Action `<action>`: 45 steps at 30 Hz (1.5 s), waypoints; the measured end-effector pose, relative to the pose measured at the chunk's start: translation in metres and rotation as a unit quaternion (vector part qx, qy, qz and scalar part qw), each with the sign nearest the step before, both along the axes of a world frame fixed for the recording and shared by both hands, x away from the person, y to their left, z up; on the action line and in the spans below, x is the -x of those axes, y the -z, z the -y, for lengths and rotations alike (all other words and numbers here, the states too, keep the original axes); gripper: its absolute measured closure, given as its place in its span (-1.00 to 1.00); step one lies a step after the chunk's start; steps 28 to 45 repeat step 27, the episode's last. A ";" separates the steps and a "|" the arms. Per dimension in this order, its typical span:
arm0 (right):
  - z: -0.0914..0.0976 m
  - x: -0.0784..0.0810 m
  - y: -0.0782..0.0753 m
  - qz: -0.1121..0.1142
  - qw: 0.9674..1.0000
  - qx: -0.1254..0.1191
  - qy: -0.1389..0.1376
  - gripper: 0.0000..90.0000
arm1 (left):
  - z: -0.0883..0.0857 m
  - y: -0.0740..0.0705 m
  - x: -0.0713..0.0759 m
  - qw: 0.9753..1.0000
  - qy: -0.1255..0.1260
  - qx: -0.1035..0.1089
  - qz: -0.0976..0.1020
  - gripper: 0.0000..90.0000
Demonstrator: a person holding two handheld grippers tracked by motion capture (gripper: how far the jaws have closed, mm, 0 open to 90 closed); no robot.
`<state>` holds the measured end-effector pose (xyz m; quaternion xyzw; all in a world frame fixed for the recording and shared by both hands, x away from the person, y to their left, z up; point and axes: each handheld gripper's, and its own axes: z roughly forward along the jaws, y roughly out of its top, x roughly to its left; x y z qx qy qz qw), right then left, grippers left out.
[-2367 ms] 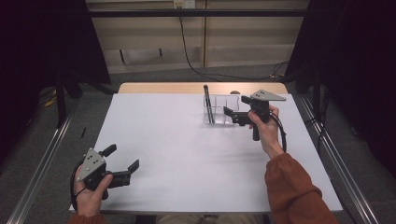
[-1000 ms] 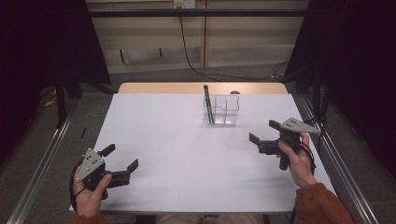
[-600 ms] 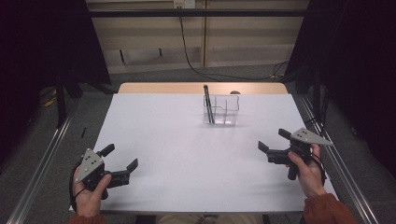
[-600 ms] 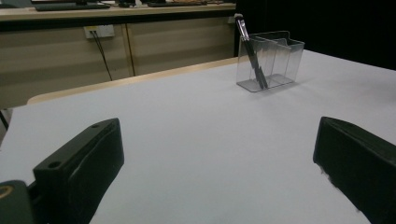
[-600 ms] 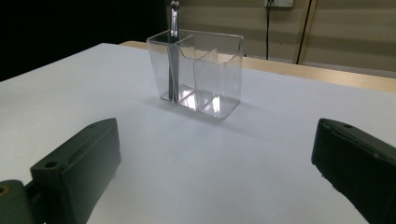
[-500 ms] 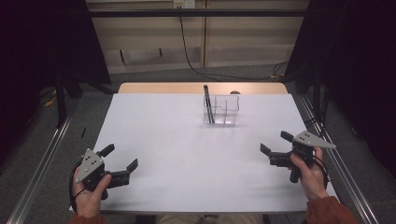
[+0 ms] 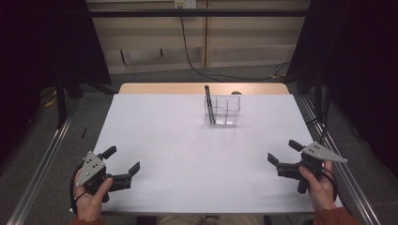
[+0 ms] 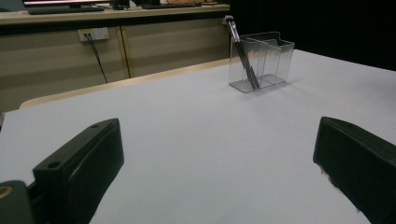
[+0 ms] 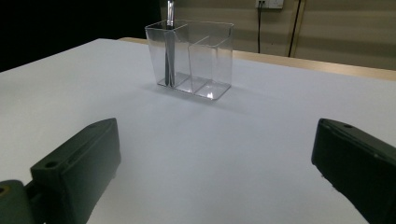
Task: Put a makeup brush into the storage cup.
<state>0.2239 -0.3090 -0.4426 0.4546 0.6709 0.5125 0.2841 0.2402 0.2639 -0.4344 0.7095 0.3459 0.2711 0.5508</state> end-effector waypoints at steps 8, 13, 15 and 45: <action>0.006 0.015 0.002 0.008 1.000 0.002 0.002 -0.98 | -0.005 -0.001 0.006 1.000 -0.009 0.010 -0.002 -0.96; 0.009 0.020 0.004 0.004 1.000 0.001 0.002 -0.99 | -0.005 0.000 0.006 1.000 -0.010 0.006 -0.005 -0.96; 0.009 0.020 0.005 -0.002 1.000 0.007 0.001 -0.98 | -0.005 0.001 0.006 1.000 -0.014 0.007 -0.005 -0.96; 0.010 0.017 0.006 -0.001 1.000 -0.007 -0.011 -0.99 | -0.006 0.002 0.003 1.000 -0.012 0.007 -0.011 -0.96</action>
